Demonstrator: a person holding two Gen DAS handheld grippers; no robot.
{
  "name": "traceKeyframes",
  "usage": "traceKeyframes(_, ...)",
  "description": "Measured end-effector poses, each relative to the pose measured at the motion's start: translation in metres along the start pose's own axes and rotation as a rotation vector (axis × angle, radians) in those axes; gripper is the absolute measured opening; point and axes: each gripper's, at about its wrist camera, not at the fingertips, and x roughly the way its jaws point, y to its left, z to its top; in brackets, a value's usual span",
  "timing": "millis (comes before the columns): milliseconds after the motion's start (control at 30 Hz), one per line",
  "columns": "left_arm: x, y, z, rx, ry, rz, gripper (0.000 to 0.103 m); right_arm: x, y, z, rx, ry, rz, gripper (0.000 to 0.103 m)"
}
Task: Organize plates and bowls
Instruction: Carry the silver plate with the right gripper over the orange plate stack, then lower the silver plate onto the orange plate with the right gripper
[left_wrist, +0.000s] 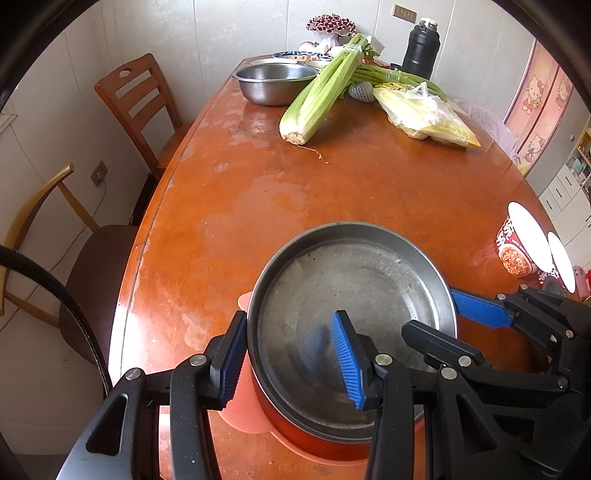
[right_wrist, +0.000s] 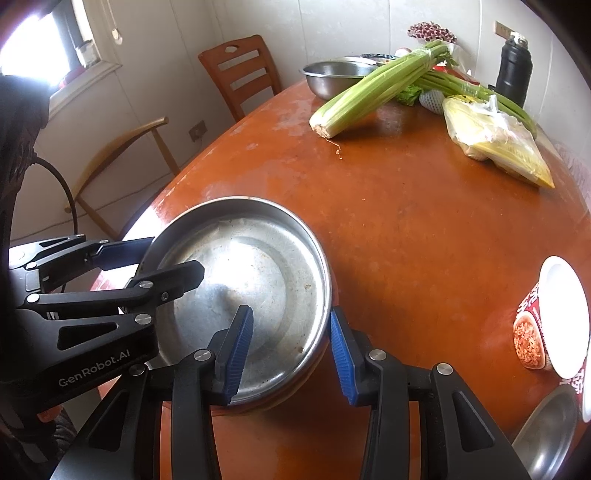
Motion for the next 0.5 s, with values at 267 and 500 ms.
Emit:
traceKeyframes(267,-0.0031,-0.0008,-0.001,0.001,0.002,-0.003,0.046,-0.0011,-0.0035,-0.0023,0.012,0.0,0.016,0.044)
traceKeyframes(500,-0.0045,0.0017,-0.0022,-0.012,0.005,-0.009,0.046,-0.0047,-0.009,-0.0039,0.033,-0.007,0.032,0.044)
